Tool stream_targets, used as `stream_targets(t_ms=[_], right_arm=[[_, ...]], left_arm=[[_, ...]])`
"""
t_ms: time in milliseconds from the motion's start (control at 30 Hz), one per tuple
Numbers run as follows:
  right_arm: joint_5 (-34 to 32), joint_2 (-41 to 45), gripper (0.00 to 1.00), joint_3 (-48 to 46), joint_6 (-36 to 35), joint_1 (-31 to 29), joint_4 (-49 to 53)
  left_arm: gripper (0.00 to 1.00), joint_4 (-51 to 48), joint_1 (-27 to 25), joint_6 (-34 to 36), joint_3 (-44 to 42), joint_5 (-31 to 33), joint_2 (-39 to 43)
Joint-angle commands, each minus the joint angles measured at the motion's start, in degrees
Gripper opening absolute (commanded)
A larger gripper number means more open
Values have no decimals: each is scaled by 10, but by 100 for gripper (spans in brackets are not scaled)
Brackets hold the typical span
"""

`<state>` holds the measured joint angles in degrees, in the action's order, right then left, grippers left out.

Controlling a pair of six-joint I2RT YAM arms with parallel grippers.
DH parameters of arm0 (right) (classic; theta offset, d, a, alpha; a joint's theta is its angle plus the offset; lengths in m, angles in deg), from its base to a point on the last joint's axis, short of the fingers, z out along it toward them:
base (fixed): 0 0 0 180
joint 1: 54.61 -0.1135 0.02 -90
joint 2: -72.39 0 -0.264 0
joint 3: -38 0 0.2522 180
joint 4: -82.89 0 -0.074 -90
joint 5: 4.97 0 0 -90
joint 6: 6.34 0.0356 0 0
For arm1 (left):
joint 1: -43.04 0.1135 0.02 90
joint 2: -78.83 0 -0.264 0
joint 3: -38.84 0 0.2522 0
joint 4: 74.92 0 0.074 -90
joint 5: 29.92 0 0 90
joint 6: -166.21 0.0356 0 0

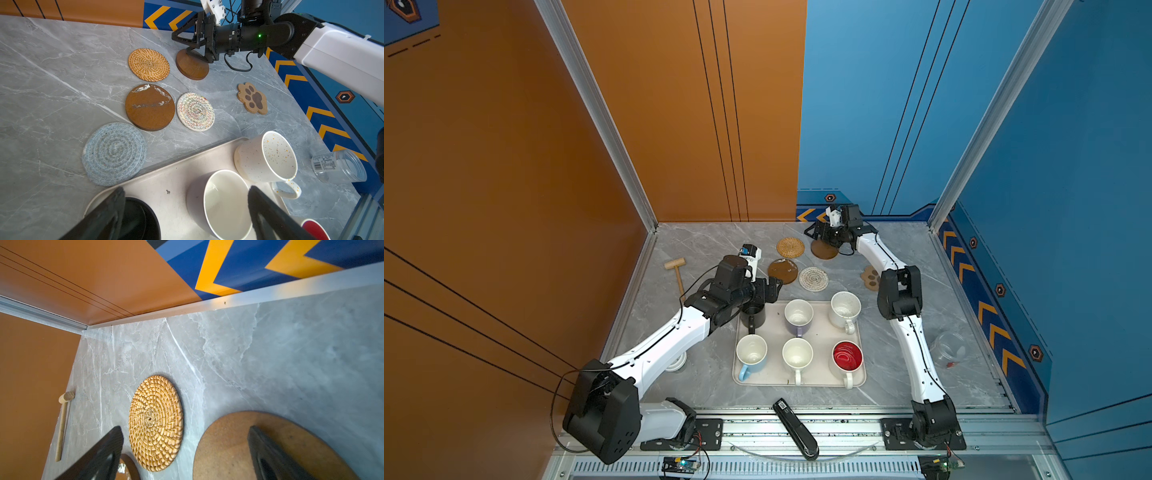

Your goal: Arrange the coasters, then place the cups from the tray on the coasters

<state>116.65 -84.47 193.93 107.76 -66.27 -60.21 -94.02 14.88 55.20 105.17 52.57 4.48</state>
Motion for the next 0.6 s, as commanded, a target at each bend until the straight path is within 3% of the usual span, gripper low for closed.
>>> stream_targets(t_ms=[0, 400, 567], right_arm=[[-52, -14, 91, -27, -31, -2, 145], [-265, 37, 96, -23, -178, -61, 217], [-330, 37, 97, -21, -203, -72, 233]], left_arm=[[93, 12, 4, 2, -9, -4, 21], [93, 13, 8, 1, -26, 4, 46], [93, 14, 9, 0, -31, 4, 49]])
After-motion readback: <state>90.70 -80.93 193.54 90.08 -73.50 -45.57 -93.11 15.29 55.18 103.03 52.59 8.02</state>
